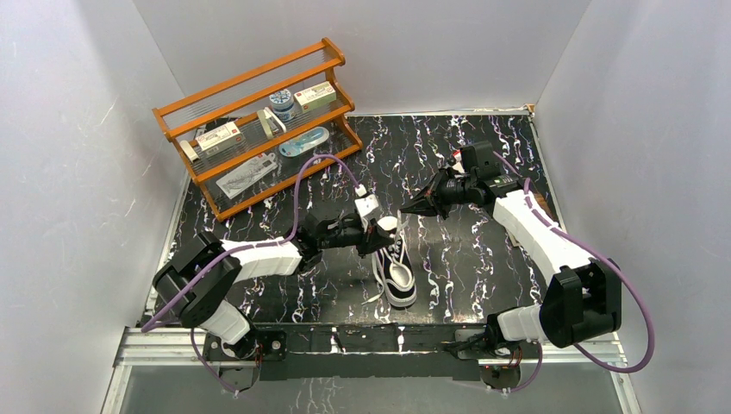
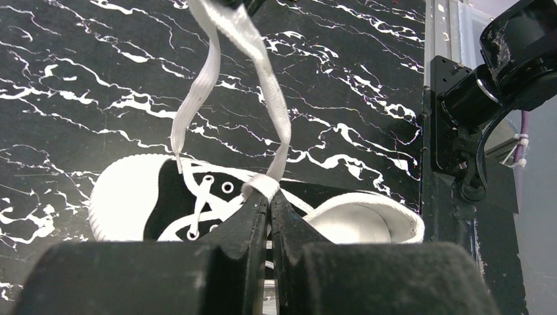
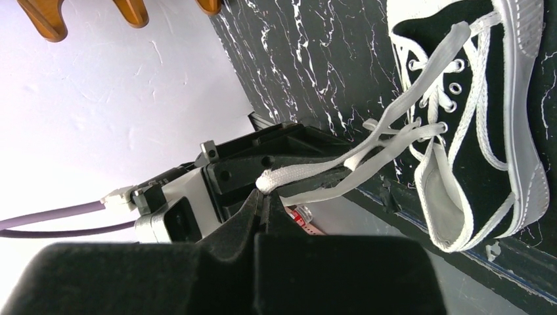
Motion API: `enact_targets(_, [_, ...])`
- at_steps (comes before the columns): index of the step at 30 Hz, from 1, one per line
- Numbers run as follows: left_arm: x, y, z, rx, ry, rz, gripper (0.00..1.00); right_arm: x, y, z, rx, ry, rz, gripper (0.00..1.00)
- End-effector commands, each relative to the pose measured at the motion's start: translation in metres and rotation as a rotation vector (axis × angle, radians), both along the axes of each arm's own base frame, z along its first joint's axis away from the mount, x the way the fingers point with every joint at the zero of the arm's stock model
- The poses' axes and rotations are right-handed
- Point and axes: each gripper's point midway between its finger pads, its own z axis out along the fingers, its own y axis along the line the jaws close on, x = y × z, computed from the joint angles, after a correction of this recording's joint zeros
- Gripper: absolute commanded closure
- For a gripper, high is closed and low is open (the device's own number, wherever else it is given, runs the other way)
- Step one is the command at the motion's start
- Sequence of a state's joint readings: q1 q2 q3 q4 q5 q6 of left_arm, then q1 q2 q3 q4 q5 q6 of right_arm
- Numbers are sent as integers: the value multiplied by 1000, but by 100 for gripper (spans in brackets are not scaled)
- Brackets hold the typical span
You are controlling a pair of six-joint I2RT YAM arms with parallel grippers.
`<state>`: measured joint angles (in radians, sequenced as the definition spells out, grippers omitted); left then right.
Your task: Tie the shoes
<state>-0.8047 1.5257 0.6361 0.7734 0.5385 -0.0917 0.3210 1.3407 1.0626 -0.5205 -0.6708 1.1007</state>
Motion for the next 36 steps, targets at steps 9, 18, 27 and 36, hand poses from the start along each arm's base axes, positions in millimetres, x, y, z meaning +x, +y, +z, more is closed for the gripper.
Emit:
enact_targets(9, [7, -14, 23, -89, -45, -12, 93, -2, 6, 14, 58, -33, 24, 100])
enact_targets(18, [-1, -15, 24, -106, -29, -47, 82, 3, 8, 16, 59, -41, 23, 100])
enact_targets(27, [6, -21, 22, -110, -22, -40, 77, 2, 10, 14, 64, -33, 28, 100])
enact_targets(36, [15, -27, 22, -118, -15, -14, 77, 3, 12, 15, 67, -32, 36, 100])
